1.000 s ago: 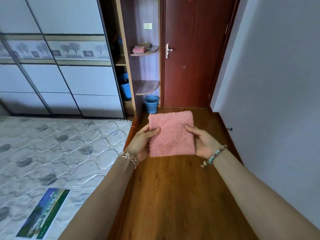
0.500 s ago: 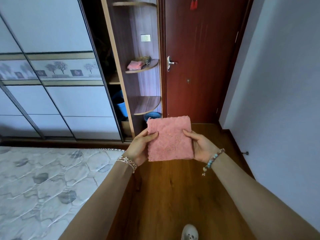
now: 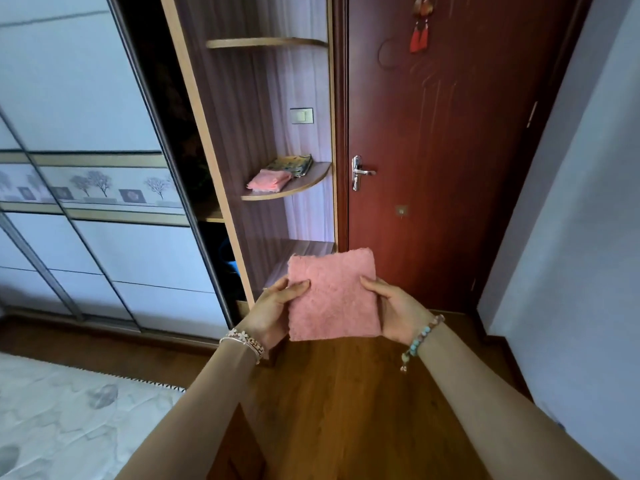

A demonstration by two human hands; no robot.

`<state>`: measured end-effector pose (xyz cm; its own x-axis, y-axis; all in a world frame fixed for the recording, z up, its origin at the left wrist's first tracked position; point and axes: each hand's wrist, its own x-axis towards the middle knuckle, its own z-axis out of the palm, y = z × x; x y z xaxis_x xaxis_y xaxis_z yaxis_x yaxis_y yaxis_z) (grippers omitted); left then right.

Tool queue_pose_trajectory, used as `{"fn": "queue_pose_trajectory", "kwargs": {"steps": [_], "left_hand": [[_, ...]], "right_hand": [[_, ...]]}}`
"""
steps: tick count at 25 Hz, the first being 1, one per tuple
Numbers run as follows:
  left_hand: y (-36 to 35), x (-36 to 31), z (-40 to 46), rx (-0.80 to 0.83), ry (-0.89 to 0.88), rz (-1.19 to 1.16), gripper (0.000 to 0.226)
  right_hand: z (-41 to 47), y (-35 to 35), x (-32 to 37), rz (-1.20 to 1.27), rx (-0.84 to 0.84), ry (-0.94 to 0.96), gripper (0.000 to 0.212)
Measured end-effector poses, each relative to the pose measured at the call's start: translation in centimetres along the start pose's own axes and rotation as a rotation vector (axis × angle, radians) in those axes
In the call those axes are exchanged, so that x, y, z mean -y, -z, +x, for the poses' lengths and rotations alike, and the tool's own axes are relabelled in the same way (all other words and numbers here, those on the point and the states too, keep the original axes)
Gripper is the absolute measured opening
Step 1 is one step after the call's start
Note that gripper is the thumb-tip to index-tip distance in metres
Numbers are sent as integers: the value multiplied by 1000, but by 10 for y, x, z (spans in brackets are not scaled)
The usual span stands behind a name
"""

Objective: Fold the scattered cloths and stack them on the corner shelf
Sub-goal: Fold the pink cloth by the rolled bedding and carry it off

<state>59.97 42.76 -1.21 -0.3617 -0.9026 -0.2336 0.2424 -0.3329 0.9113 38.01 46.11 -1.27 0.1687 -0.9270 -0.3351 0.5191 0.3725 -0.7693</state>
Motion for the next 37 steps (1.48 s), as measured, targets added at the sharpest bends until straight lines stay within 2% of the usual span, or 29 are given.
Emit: {"fn": "queue_pose_trajectory", "kwargs": {"steps": [7, 13, 17, 20, 23, 25, 28, 32, 35, 37], "left_hand": [[6, -47, 201, -49, -54, -43, 41], [31, -97, 343, -147, -100, -90, 34], [53, -134, 411, -269, -163, -139, 21], [77, -146, 455, -376, -177, -171, 28], [102, -163, 505, -559, -218, -168, 29], [109, -180, 537, -698, -240, -174, 19], [115, -215, 575, -938, -279, -118, 12], [131, -261, 625, -1163, -305, -28, 18], [150, -270, 650, -1354, -248, 140, 10], [160, -269, 664, -1457, -165, 303, 16]], "right_hand": [[186, 37, 105, -56, 79, -17, 25], [356, 45, 179, -104, 206, -109, 40], [467, 34, 209, -113, 321, -153, 32], [545, 24, 217, -146, 428, -220, 35], [633, 5, 239, -254, 516, -274, 30], [688, -18, 265, -376, 538, -276, 24], [751, -63, 299, -558, 517, -98, 22], [817, -117, 337, -957, 537, 305, 34], [842, -137, 339, -1219, 575, 458, 41], [856, -140, 329, -1315, 601, 505, 39]]}}
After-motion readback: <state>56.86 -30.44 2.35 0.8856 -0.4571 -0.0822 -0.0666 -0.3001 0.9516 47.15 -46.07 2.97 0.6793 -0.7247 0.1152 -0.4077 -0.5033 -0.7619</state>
